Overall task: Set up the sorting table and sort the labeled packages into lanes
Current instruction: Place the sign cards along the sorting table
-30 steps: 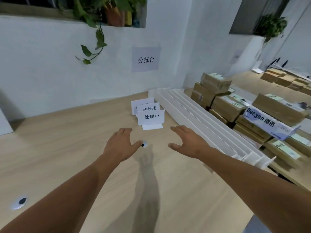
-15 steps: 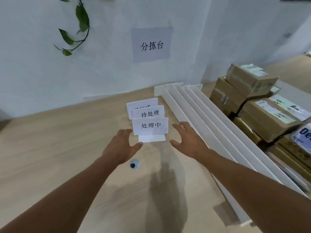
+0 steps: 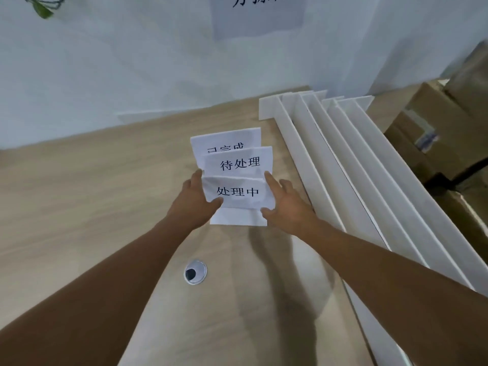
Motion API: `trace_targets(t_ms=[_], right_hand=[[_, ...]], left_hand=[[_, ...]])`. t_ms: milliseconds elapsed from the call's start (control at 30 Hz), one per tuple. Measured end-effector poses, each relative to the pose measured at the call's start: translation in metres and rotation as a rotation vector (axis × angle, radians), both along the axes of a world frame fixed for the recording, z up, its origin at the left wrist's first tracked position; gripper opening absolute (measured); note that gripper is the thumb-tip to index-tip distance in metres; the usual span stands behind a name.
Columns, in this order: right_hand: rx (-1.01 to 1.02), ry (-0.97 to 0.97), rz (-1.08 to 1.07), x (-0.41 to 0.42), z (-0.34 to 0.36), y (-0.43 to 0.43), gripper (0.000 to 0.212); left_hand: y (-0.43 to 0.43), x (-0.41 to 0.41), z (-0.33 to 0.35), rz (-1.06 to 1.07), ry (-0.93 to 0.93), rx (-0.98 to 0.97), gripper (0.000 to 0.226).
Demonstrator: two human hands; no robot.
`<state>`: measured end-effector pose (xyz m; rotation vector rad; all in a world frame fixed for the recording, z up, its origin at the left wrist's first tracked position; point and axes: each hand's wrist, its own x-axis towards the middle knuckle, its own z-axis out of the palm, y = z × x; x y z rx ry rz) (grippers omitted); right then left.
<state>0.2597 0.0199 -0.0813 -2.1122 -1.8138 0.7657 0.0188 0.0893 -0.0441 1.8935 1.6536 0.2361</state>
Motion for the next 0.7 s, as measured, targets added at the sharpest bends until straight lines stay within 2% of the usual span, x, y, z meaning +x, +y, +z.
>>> trace_targets(t_ms=[133,200,300,433,700], right_hand=[[0.088,0.072,0.046,-0.009,-0.017,0.0,0.1],[0.125,0.034,0.082,-0.009,-0.016,0.0,0.097],[0.109,0.0,0.094,-0.009,-0.012,0.0,0.095],[0.063,0.011,0.101,-0.006,-0.006,0.001,0.101],[-0.058,0.04,0.096,-0.014,0.001,-0.014,0.11]], left_hand=[[-0.005,0.008,-0.02,-0.023,-0.021,0.056,0.083],[-0.006,0.011,-0.022,-0.034,-0.017,0.096,0.077],[0.004,0.009,-0.016,0.146,-0.085,0.14,0.08],[0.024,0.001,-0.013,0.185,-0.104,0.056,0.095],[0.011,0.012,-0.007,0.249,-0.25,-0.06,0.084]])
